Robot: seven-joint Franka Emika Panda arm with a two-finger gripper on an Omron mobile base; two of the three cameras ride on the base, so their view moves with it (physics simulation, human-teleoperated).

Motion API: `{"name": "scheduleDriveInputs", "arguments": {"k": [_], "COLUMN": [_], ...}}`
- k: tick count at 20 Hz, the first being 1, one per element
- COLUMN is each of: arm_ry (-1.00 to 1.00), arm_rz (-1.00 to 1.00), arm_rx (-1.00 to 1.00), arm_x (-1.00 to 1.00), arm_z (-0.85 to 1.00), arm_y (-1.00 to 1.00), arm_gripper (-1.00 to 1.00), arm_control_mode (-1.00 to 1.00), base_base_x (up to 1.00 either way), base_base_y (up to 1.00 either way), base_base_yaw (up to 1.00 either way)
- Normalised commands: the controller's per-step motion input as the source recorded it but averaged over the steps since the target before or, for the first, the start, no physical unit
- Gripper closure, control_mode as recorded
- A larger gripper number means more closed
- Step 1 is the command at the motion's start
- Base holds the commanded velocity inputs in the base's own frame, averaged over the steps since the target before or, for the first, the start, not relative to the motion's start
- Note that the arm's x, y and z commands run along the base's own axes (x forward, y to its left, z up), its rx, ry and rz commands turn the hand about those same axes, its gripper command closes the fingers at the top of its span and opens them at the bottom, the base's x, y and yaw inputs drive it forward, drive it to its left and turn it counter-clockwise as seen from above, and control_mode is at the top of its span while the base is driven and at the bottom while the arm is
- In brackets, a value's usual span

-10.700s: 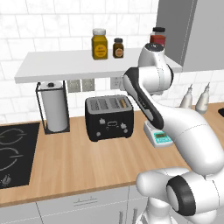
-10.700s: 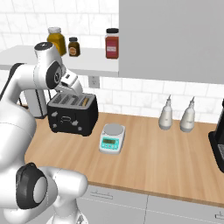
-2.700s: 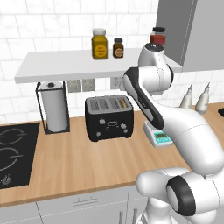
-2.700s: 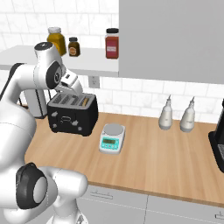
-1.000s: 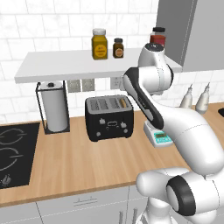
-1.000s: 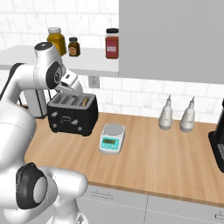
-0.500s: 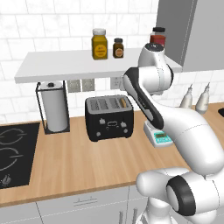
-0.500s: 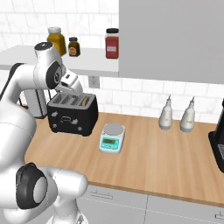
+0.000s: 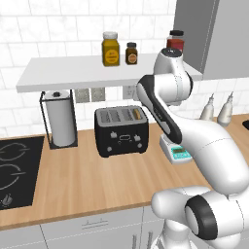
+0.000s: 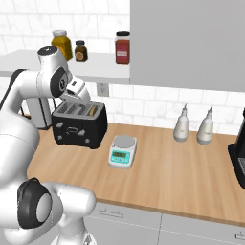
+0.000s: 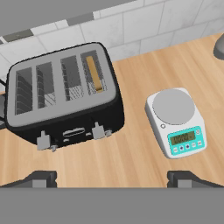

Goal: Start the toaster. Once the lever pops up, take the bread to the plate on the dining counter.

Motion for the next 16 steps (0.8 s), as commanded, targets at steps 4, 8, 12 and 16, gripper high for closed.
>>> {"name": "scheduleDriveInputs", "arguments": {"k": [4,8,12,16], "arm_ry": [0.00,0.00,0.00,0.00], "arm_rz": [0.00,0.00,0.00,0.00], "arm_rx": [0.00,0.00,0.00,0.00], "arm_x": [0.00,0.00,0.00,0.00], "arm_z": [0.00,0.00,0.00,0.00], "arm_y": [0.00,0.00,0.00,0.00], "arm_gripper": [-1.00,-1.00,-1.00,-1.00], "arm_control_mode": [-1.00,-1.00,-1.00,-1.00], "base_base_x": [0.00,0.00,0.00,0.00], "base_base_y": [0.00,0.00,0.00,0.00], "base_base_yaw": [0.00,0.00,0.00,0.00]}}
